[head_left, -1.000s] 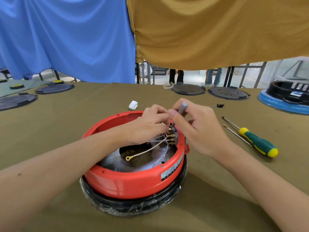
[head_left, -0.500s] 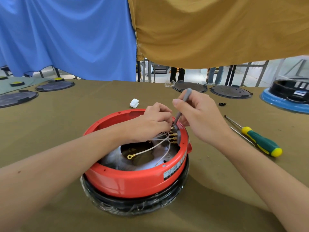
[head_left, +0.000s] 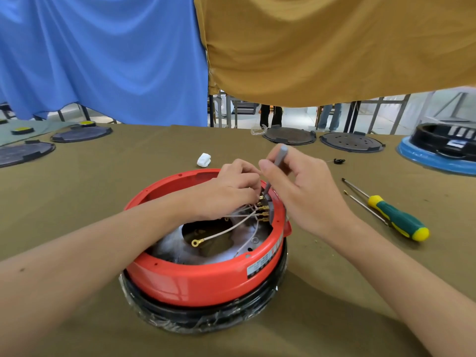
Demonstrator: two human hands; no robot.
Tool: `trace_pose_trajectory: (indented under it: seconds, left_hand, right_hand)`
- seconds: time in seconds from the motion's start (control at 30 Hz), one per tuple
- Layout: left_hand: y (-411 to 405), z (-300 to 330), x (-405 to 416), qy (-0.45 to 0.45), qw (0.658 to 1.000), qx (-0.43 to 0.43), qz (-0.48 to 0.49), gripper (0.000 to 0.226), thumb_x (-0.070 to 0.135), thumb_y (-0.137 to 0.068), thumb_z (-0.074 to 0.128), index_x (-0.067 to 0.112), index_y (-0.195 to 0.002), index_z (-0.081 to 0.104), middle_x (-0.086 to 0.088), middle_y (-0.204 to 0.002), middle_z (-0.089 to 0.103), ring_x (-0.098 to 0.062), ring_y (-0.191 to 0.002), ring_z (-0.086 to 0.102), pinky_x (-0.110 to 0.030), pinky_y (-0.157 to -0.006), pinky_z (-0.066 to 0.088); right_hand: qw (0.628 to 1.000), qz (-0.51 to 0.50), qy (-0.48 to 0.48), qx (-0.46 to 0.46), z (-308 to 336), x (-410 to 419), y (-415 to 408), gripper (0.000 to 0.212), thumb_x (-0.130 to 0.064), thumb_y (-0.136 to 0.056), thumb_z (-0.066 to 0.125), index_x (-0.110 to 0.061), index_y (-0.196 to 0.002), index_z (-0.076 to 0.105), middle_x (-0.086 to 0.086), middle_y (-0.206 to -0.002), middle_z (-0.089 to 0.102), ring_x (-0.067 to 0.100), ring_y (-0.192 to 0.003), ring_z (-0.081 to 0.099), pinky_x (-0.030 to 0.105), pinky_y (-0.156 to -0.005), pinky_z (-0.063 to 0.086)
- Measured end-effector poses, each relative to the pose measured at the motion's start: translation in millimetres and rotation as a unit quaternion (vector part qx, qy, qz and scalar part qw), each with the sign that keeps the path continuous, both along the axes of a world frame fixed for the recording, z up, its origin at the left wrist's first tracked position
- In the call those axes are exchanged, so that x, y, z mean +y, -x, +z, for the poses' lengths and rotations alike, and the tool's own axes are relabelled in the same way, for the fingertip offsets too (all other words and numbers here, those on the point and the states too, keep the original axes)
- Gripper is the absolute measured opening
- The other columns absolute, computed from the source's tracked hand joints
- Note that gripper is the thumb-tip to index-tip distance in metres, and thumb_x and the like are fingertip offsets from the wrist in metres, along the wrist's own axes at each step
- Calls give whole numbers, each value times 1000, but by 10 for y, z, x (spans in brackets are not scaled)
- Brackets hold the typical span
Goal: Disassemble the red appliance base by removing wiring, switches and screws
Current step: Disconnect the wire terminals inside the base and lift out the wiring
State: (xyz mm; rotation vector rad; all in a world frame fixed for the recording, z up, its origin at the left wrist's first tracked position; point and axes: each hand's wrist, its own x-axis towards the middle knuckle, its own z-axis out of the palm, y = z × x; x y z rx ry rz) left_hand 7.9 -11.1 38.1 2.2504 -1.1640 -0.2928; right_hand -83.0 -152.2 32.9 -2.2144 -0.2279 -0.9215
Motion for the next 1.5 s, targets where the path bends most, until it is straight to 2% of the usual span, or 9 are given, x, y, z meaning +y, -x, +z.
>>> trace_pose_trajectory:
  seconds: [0.23, 0.43, 0.53, 0.77, 0.9, 1.07, 1.23, 1.4, 1.5]
  left_hand:
    - [33, -3, 8, 16, 1000, -14, 22, 32, 22, -97, 57, 12, -128, 56, -6, -128, 52, -27, -128, 43, -35, -107, 34]
    - [23, 20, 4, -2, 1000, -19, 3, 10, 34, -73, 43, 25, -70, 49, 16, -107, 38, -13, -116, 31, -47, -110, 27]
    - [22, 10, 19, 1, 1000, 5, -2, 14, 28, -81, 49, 26, -68, 47, 12, -119, 40, -11, -119, 31, -46, -109, 29]
    - [-4, 3, 12, 4, 1000, 23, -6, 25, 13, -90, 49, 24, -67, 47, 7, -128, 40, -11, -123, 30, -39, -105, 29]
    - [-11, -4, 4, 11, 1000, 20, -4, 26, 11, -91, 50, 23, -68, 47, 6, -125, 39, -13, -121, 32, -36, -103, 30]
    - [8, 19, -2, 11, 1000, -6, -22, 18, 19, -94, 48, 13, -78, 54, 9, -101, 40, -18, -110, 35, -46, -106, 32]
    - [115, 76, -11, 87, 995, 16, -46, 19, 22, -80, 50, 5, -84, 56, -4, -80, 51, -20, -77, 46, -41, -72, 41]
    - [125, 75, 4, 77, 996, 26, -33, 26, 17, -79, 48, -7, -85, 57, -11, -77, 47, -19, -74, 43, -38, -69, 38]
    - [49, 22, -2, 34, 999, 25, -11, 14, 8, -92, 50, 4, -79, 56, 1, -98, 39, -19, -99, 35, -43, -95, 38]
  right_hand:
    - [983, -27, 183, -4, 56, 122, 31, 27, -21, -101, 51, -13, -77, 42, -5, -61, 45, 23, -63, 46, 42, -59, 41]
    - [997, -29, -37, 68, 104, 18, -54, 23, -23, -98, 55, -9, -80, 57, -6, -61, 58, 17, -58, 58, 36, -62, 52]
    - [984, -22, -135, 114, 112, -43, -92, 22, -23, -98, 56, -5, -85, 59, 0, -60, 55, 29, -66, 61, 53, -76, 57]
    - [947, 9, -280, 160, 64, -125, -104, 17, -23, -101, 56, -14, -86, 59, -8, -49, 55, 10, -59, 67, 23, -60, 59]
    - [978, 0, -184, 96, 27, -96, -58, 21, -25, -100, 56, -11, -84, 59, -1, -57, 56, 21, -64, 64, 39, -67, 61]
    - [997, -3, 72, 12, 50, 15, 21, 25, -23, -101, 54, -11, -79, 54, -1, -62, 59, 14, -58, 52, 27, -56, 41]
    - [967, -3, 253, 36, 137, 139, 19, 27, -26, -104, 43, -16, -80, 39, -7, -64, 42, 21, -65, 43, 41, -62, 37]
    - [974, -17, 212, 81, 220, 143, -59, 31, -29, -103, 45, -20, -74, 39, -3, -62, 49, 26, -63, 49, 39, -60, 38]
    - [987, -21, 120, 108, 255, 52, -105, 28, -28, -101, 52, -10, -80, 54, -1, -63, 54, 13, -58, 48, 33, -58, 39]
